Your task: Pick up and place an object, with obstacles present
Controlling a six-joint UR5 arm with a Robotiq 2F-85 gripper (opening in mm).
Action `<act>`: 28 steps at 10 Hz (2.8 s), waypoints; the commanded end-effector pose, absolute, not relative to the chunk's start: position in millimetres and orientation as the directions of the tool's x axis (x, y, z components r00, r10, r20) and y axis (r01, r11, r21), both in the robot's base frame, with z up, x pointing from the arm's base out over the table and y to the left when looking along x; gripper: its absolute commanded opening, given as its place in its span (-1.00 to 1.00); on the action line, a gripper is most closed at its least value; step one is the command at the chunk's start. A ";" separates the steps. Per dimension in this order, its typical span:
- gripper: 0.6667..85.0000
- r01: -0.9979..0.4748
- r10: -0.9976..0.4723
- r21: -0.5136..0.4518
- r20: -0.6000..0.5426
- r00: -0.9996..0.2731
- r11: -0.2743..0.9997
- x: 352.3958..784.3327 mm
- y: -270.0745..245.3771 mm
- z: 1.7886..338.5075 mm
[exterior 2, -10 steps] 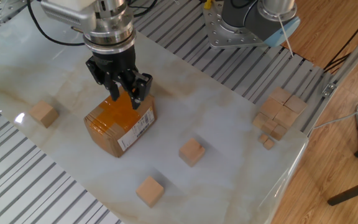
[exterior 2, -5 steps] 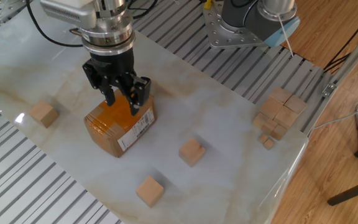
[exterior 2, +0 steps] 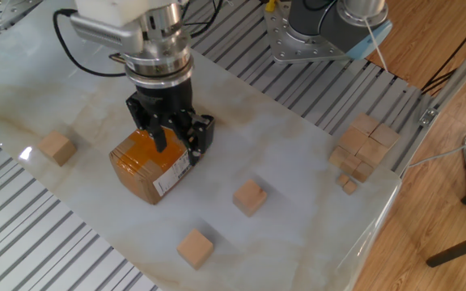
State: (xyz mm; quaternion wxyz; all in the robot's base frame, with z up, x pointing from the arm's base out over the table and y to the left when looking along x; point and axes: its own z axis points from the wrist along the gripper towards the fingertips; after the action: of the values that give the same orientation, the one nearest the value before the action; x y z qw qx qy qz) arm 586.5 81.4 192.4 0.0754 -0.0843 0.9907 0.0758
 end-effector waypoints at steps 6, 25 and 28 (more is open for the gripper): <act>0.45 -0.155 -0.145 0.065 -0.137 -0.980 0.986 571.9 132.2 157.7; 0.44 0.012 0.013 0.005 -0.079 -0.997 1.000 507.9 190.4 99.9; 0.53 -0.002 0.003 0.039 -0.124 -0.992 0.999 510.4 184.0 72.1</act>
State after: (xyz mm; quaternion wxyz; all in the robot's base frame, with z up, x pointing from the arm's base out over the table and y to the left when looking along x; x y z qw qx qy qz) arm 511.2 184.8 90.9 0.0526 -0.0064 0.9986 0.0074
